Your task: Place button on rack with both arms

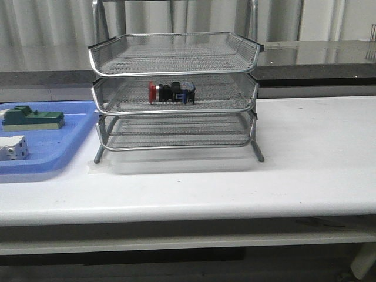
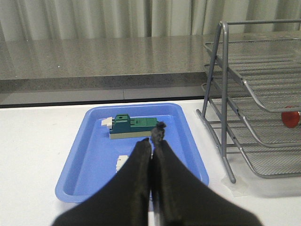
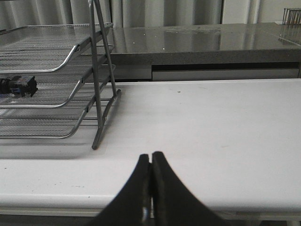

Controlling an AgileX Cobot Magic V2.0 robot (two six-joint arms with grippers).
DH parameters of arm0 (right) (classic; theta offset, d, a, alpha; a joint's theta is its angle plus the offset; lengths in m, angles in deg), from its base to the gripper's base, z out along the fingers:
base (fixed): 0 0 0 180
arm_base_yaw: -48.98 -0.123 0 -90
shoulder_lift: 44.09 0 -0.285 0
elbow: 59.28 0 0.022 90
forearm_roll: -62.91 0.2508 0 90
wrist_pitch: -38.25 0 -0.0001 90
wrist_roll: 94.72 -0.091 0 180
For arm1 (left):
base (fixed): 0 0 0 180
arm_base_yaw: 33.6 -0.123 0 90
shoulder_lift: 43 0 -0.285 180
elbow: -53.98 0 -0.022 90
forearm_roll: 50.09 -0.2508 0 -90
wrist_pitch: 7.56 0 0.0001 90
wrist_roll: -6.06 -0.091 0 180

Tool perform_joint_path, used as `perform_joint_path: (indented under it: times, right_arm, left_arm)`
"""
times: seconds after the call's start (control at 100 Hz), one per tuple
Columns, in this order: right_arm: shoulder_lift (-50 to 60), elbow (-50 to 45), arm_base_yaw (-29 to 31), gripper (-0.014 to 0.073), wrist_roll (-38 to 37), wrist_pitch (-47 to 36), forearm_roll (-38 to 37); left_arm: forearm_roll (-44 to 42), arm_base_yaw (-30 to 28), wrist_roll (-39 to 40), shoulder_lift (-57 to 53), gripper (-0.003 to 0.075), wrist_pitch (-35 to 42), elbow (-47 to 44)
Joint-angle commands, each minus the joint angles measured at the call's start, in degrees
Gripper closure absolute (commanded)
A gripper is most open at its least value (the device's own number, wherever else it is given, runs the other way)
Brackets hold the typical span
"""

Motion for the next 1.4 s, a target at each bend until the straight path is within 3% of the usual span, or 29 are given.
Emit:
perform_joint_path:
  times: [0.0, 0.53, 0.62, 0.69, 0.84, 0.93, 1.39]
  right_arm:
    - [1.1, 0.9, 0.3, 0.0660, 0.7, -4.7, 0.0]
    - [1.1, 0.9, 0.3, 0.0660, 0.7, -4.7, 0.0]
    - [1.1, 0.9, 0.3, 0.0660, 0.7, -4.7, 0.0]
    - [1.1, 0.9, 0.3, 0.0660, 0.7, -4.7, 0.0]
    - [1.1, 0.9, 0.3, 0.0660, 0.7, -4.7, 0.0]
    - [1.1, 0.9, 0.3, 0.0660, 0.7, -4.7, 0.0]
    - [1.1, 0.9, 0.3, 0.0660, 0.7, -4.7, 0.0]
  left_arm:
    - [0.4, -0.2, -0.1, 0.3, 0.0741, 3.9, 1.7]
    - [0.4, -0.2, -0.1, 0.3, 0.0741, 3.9, 1.7]
    - [-3.0, -0.2, 0.5, 0.3, 0.0741, 3.6, 1.7]
    - [-8.2, -0.2, 5.3, 0.3, 0.0741, 3.0, 1.5]
    - [-27.2, -0.2, 25.3, -1.3, 0.0741, 3.2, -0.1]
    - [-33.3, -0.2, 32.7, -3.9, 0.0741, 3.6, -2.4]
    - [-35.5, -0.2, 33.5, -23.7, 0.0741, 3.5, -14.4]
